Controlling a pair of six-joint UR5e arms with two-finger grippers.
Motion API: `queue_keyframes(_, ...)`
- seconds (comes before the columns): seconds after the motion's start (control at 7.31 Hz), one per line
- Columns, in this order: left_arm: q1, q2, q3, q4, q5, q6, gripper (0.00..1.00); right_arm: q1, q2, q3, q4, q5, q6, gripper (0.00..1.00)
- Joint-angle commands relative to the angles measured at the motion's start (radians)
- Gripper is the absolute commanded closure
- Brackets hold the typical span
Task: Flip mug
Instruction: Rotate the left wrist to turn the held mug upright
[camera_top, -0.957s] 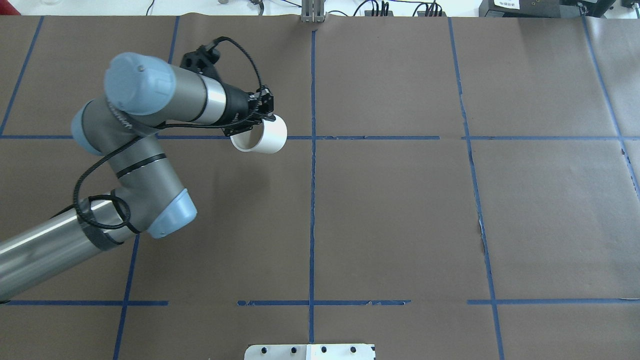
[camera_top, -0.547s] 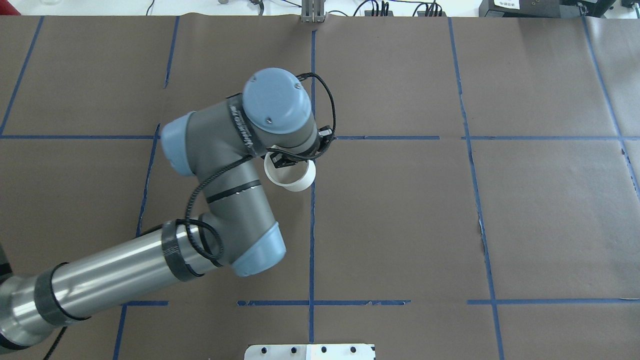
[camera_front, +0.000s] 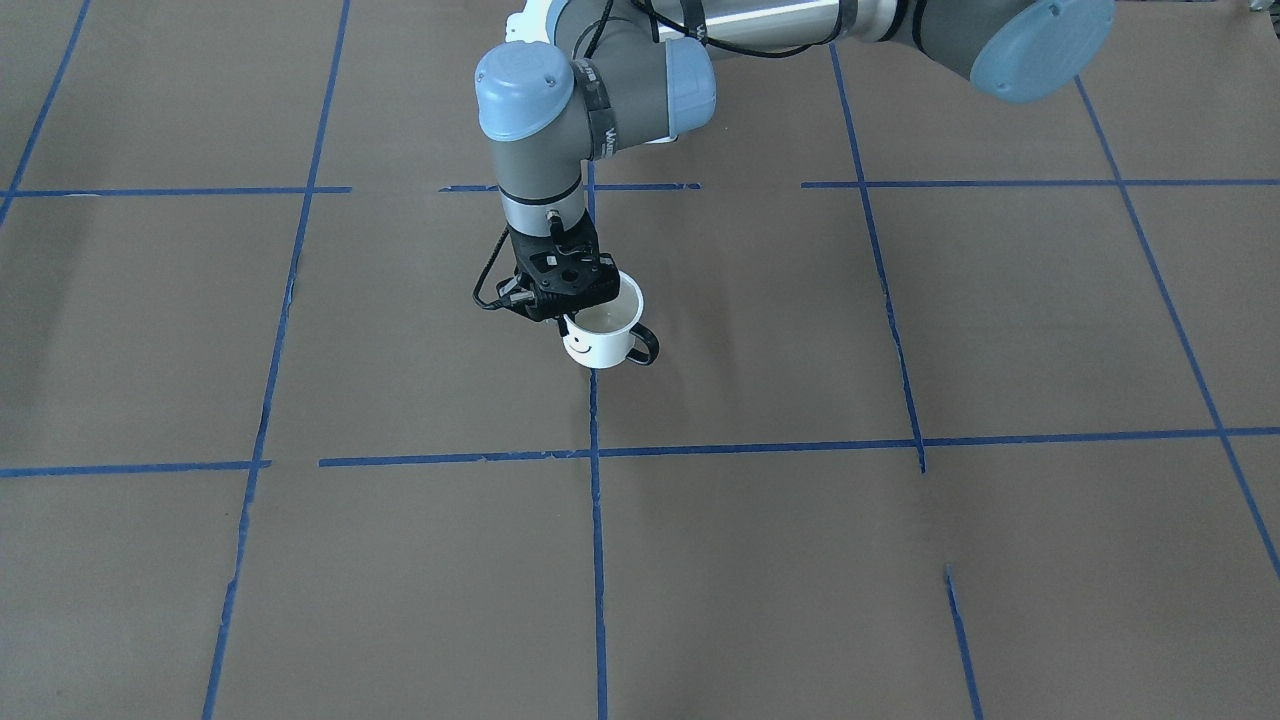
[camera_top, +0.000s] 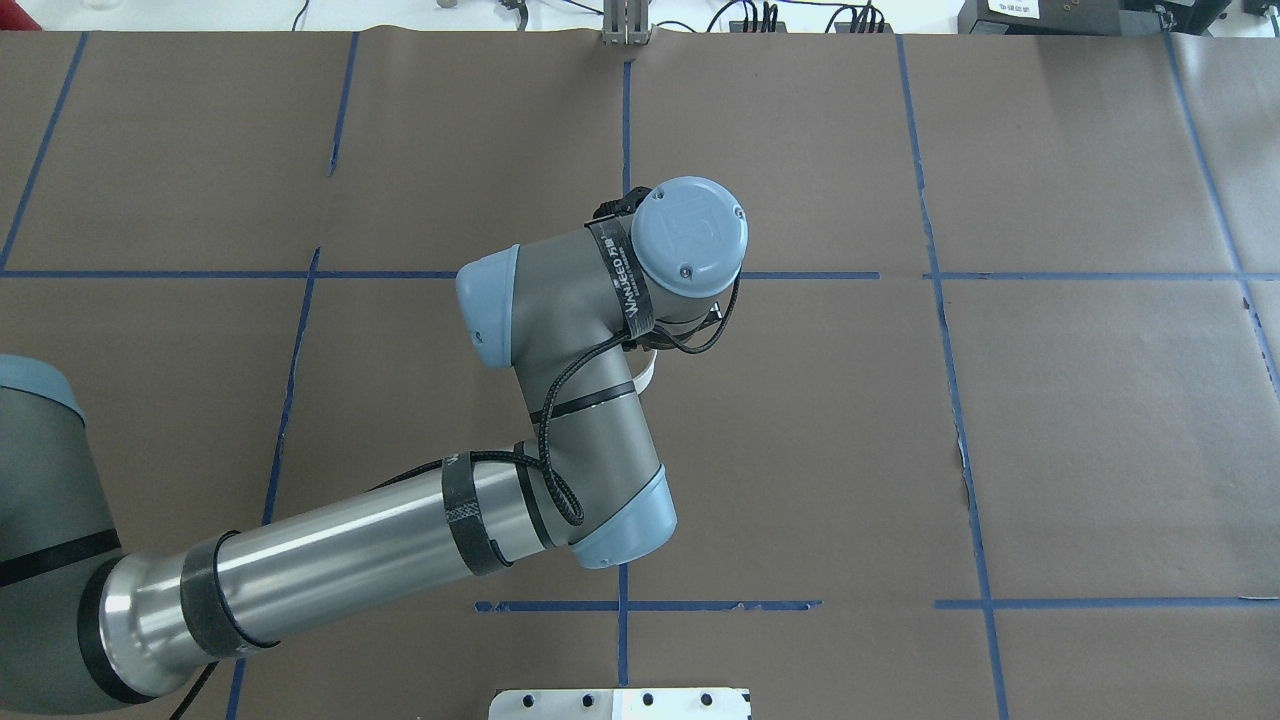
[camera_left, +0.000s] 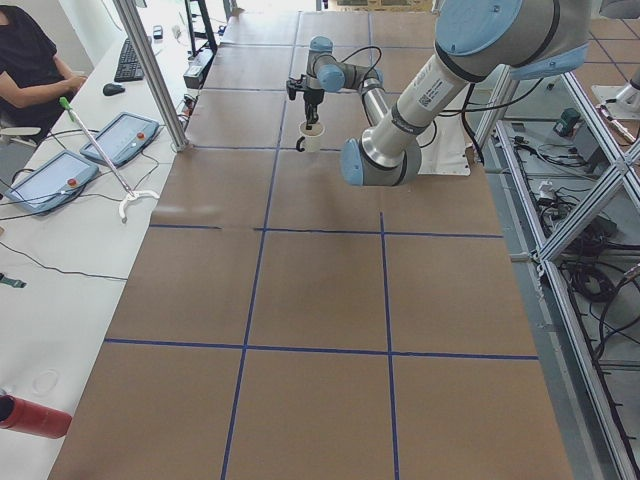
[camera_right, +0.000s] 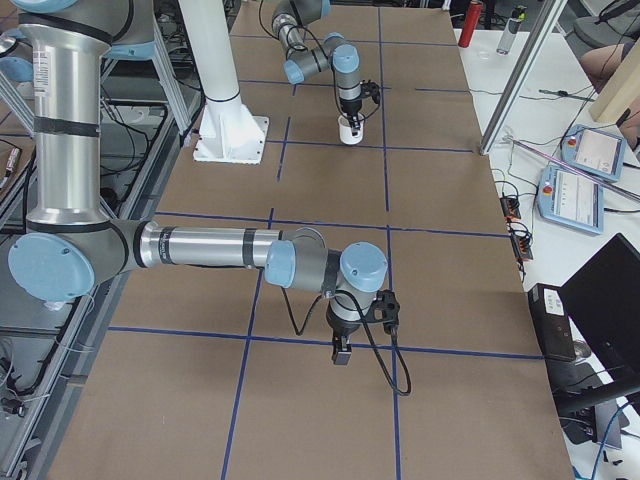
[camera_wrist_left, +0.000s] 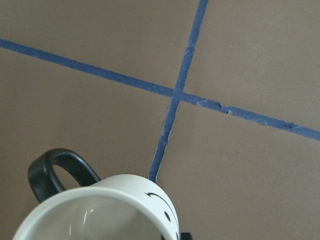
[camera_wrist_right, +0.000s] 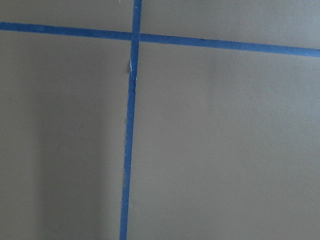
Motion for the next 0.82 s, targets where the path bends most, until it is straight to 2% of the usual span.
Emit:
queue_keyframes(0.0, 0.015, 0.001, 0.009, 0.001, 0.002, 0.015, 1.00, 0.000, 0.000, 0.000, 0.000, 0.000, 0.000, 0.00)
queue_keyframes(0.68, 0.042, 0.000, 0.027, 0.000, 0.001, 0.015, 1.00, 0.000, 0.000, 0.000, 0.000, 0.000, 0.000, 0.00)
